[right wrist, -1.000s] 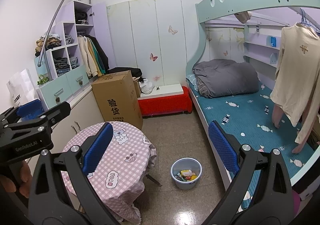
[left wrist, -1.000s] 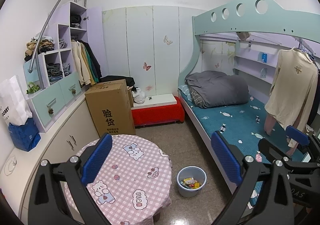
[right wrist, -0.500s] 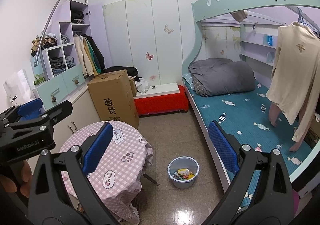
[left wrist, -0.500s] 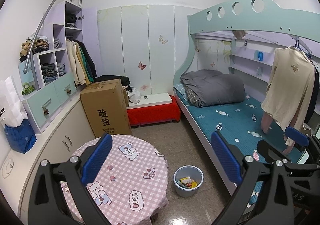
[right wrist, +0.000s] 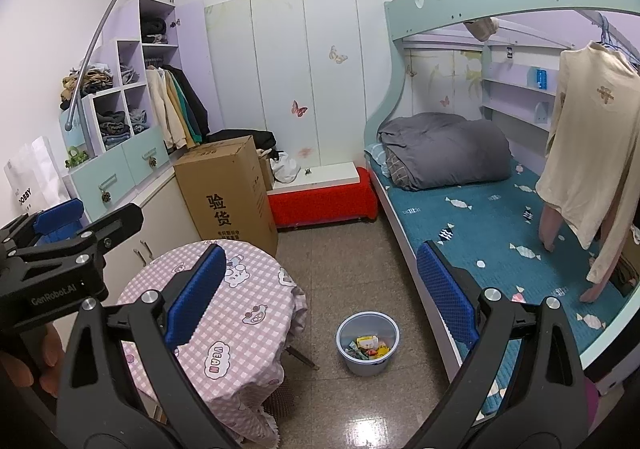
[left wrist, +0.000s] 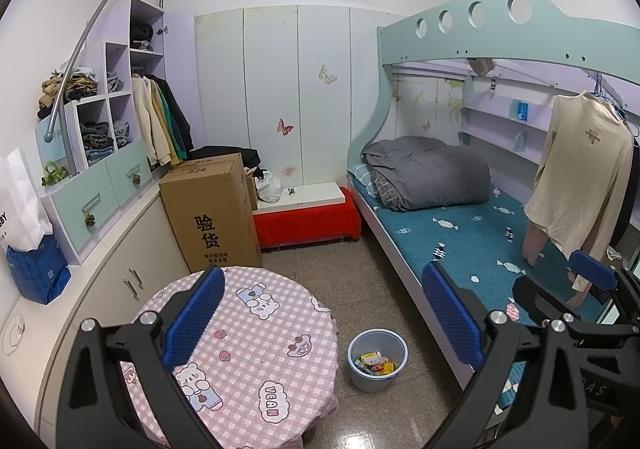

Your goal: Collect trash

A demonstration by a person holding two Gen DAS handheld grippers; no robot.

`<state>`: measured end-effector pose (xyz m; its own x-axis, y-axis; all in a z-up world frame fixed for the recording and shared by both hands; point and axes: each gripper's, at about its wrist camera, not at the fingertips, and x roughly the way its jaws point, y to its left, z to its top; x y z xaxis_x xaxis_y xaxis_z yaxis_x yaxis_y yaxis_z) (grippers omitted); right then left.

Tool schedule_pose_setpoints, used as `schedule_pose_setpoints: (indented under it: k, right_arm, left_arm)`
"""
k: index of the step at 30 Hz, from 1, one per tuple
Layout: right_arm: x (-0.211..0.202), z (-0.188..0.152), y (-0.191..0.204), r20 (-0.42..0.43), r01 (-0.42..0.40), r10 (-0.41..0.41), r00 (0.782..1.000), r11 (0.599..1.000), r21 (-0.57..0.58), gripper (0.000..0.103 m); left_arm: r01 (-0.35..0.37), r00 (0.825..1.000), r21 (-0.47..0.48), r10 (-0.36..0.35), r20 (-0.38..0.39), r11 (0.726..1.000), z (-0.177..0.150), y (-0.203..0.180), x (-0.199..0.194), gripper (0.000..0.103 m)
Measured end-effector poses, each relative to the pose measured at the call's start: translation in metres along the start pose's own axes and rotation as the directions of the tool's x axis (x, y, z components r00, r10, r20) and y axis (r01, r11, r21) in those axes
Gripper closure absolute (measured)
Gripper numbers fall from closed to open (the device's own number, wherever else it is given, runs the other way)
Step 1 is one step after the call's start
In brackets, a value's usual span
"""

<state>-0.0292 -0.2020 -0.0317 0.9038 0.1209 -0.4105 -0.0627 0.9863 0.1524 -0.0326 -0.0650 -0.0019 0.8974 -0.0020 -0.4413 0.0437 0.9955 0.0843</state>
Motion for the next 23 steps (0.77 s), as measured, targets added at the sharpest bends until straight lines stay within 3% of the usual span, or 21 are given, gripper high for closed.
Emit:
schedule_pose_setpoints:
  k: [18,23]
  right_arm:
    - [0.018,-0.003,0.011,-0.018,0.009,-0.008,1.000,1.000,0.011,0.009]
    - [0.042,-0.009,0.024,-0.072,-0.004,0.004,0.997,1.000,0.002,0.009]
  left_arm:
    - [0.014,1.000,0.004,-0.014,-0.020,1.000,-0.003,0.019,0.016,0.006]
    - [-0.006,0.998,-0.021,0.005,-0.060,1.000,-0.010,0.039,0.033,0.006]
